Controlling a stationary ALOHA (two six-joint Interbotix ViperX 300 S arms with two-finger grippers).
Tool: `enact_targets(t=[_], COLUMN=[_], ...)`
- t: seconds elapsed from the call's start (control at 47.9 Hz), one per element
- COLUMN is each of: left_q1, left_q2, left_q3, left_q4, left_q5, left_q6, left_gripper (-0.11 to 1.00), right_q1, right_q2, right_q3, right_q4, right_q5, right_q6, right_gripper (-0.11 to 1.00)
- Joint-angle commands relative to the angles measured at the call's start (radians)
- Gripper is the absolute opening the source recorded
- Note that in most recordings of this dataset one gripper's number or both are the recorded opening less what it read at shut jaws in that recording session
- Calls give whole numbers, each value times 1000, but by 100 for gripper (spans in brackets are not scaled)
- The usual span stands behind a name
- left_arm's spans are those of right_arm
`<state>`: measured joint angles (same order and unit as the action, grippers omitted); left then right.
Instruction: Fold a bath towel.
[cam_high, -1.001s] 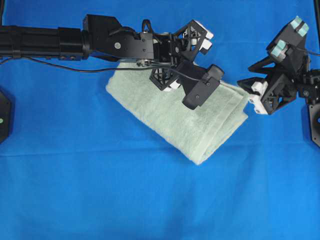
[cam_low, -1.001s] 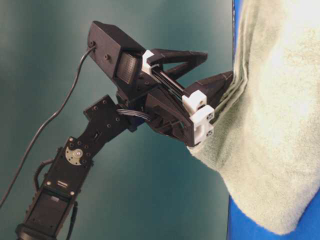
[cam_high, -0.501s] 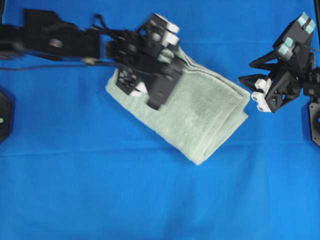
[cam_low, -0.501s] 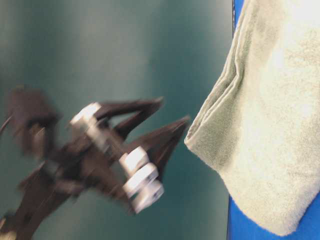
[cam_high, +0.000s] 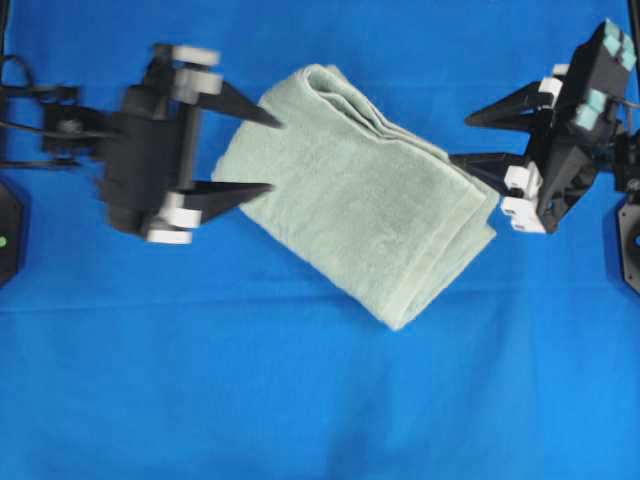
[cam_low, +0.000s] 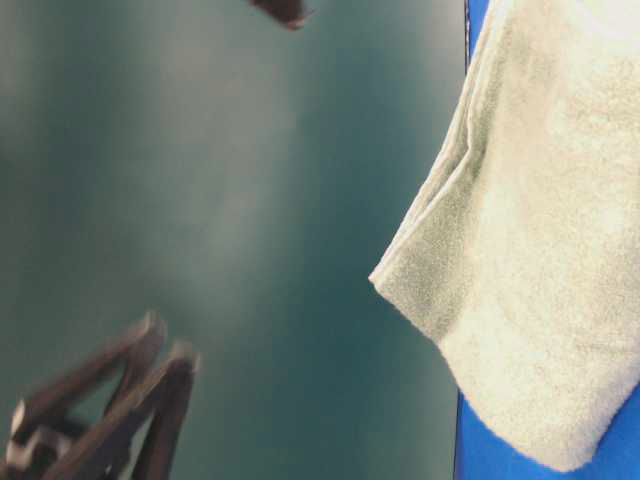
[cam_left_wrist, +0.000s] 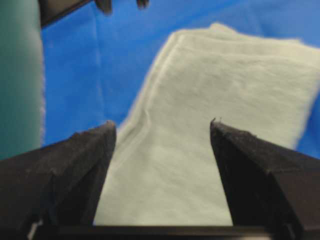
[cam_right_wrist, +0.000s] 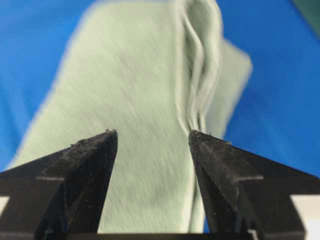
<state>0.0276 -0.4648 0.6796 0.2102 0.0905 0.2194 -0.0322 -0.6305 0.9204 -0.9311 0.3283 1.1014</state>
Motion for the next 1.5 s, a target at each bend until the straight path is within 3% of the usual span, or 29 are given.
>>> enact_targets(t=[0.0, 0.146, 0.313, 0.668, 0.897, 1.064, 1.481], left_q1=[-23, -43, -54, -55, -55, -55, -55], left_q2=[-81, -207, -342, -709, -942, -988, -980], left_q3=[31, 101, 176, 422, 580, 629, 634], left_q4=[-5, -5, -5, -5, -5, -5, -5], left_q5=[-29, -31, -29, 3, 54, 92, 95], left_q6=[-71, -207, -288, -360, -420, -445, -445], left_gripper=[71, 71, 71, 71, 71, 71, 71], right_q1=[3, 3, 6, 6, 5, 6, 6], right_q2=[-49, -164, -308, -611, -695, -683, -673], right_q3=[-23, -3, 51, 252, 344, 376, 376], right_q4=[-26, -34, -34, -21, 3, 26, 32], right_q5=[-44, -84, -84, -64, -48, -51, -48], right_q6=[-25, -67, -104, -98, -97, -92, -92], right_gripper=[61, 61, 61, 61, 61, 61, 61])
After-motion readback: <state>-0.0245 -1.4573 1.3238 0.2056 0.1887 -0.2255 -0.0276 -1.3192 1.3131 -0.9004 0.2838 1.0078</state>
